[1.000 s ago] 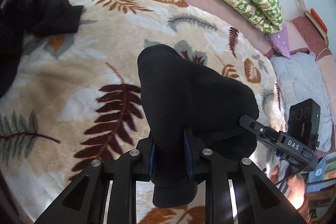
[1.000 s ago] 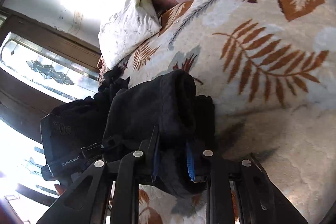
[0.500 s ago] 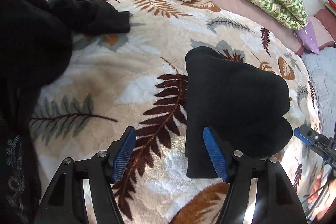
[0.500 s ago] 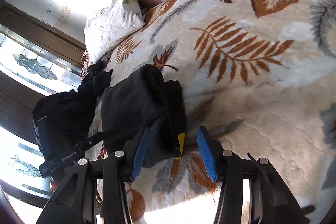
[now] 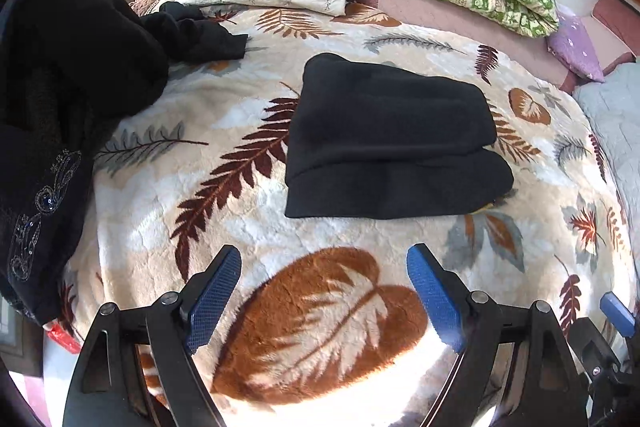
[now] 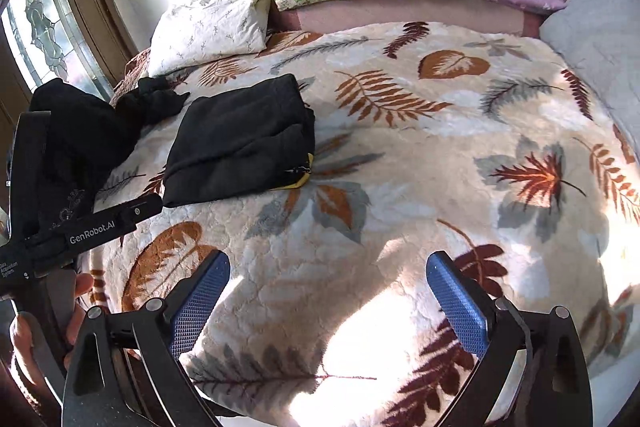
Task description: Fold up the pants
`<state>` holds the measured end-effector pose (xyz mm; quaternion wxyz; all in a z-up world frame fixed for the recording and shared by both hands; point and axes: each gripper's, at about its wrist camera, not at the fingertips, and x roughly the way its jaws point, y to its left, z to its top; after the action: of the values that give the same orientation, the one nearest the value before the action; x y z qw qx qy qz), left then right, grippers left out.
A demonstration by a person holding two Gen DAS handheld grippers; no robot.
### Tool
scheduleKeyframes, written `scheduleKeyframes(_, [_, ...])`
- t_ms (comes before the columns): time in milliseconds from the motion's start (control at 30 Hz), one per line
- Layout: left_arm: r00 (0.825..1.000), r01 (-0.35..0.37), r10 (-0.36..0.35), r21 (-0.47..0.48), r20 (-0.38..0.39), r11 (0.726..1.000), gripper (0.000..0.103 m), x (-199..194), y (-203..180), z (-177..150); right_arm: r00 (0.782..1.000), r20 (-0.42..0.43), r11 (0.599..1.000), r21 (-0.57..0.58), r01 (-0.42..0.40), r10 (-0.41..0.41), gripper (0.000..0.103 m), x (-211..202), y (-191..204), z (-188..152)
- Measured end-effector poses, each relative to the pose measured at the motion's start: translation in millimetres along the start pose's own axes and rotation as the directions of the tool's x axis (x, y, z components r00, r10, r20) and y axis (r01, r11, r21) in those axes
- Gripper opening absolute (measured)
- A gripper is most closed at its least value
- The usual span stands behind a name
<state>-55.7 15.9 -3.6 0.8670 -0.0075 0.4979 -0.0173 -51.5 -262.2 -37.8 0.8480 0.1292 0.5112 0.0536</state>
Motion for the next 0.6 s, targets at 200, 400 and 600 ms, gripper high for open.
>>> scheduleKeyframes(200, [1.0,-0.001,0.0,0.052,0.016,0.999,0.085,-7.6,-24.9,-16.4,0.999,0.027,0.999,-0.009,0.035,-0.034,0.102,-20.7,-8.7,-14.9])
scheduleKeyframes(400, [1.0,-0.004,0.002,0.07,0.027,0.998,0.085,-12.4,-28.5,-19.4,0.999,0.025,0.999,0.018,0.034,-0.034,0.102,-21.9,-18.6,-18.4])
scheduleKeyframes(600, [0.999,0.0,-0.002,0.078,0.033,0.997,0.085,-15.8,-27.3,-18.8,1.0,-0.01,0.997,0.072,0.026,-0.025,0.102,-14.3,-29.1,-21.8])
